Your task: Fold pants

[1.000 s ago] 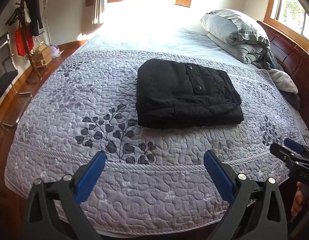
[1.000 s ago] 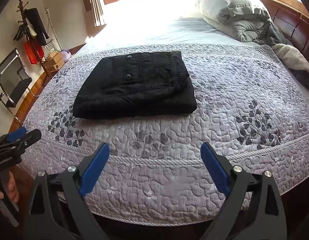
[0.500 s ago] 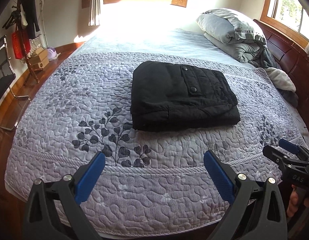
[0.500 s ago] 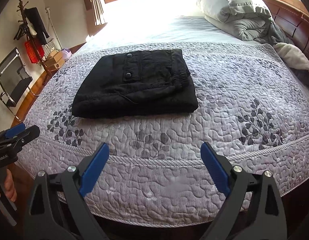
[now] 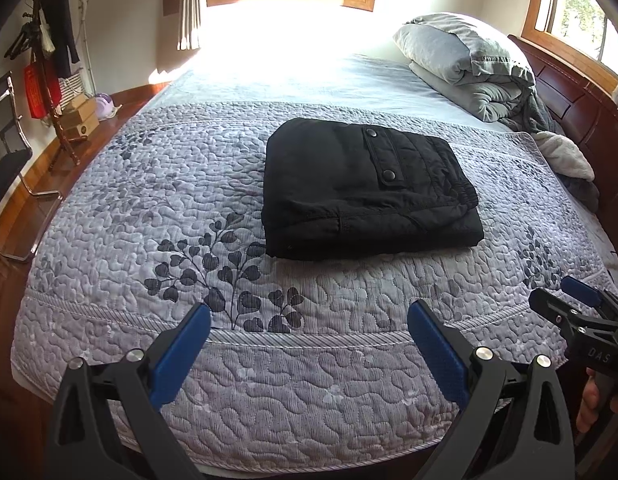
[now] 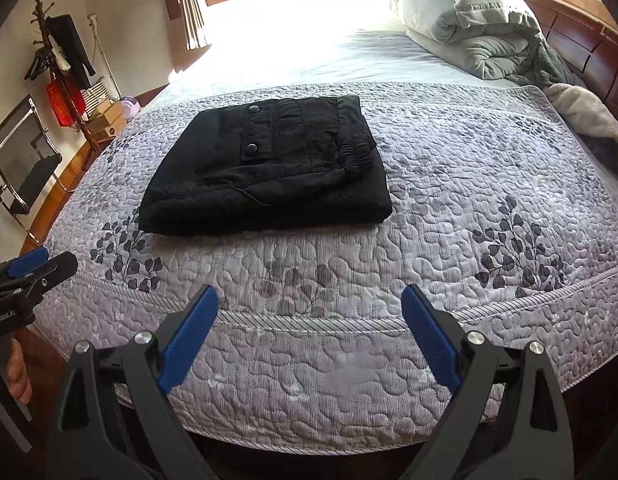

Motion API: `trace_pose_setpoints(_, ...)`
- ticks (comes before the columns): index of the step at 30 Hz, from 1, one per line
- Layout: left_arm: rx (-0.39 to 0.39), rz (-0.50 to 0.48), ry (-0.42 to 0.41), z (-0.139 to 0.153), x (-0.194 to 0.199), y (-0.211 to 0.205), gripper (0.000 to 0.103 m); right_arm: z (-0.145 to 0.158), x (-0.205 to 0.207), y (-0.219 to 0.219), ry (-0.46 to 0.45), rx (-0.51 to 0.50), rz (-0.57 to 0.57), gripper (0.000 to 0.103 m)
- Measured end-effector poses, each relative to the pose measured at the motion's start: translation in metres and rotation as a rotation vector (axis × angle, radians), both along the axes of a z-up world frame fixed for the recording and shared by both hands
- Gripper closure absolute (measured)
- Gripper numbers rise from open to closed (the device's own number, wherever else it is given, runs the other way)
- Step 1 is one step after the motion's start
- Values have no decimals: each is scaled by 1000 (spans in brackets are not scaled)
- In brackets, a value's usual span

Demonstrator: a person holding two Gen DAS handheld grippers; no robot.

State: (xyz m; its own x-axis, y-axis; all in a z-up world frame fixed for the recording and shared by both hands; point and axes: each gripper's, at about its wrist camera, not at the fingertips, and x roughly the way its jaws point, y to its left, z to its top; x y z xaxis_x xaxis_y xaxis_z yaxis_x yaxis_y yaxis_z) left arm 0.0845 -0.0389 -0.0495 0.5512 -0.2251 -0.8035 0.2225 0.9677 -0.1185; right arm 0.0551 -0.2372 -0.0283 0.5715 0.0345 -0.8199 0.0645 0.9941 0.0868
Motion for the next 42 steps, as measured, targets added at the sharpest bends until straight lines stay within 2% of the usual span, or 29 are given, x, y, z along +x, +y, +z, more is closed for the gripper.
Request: trace_pose_setpoints(42, -12, -11, 31, -8, 4, 0, 4, -7, 3, -4, 18, -18, -1, 10)
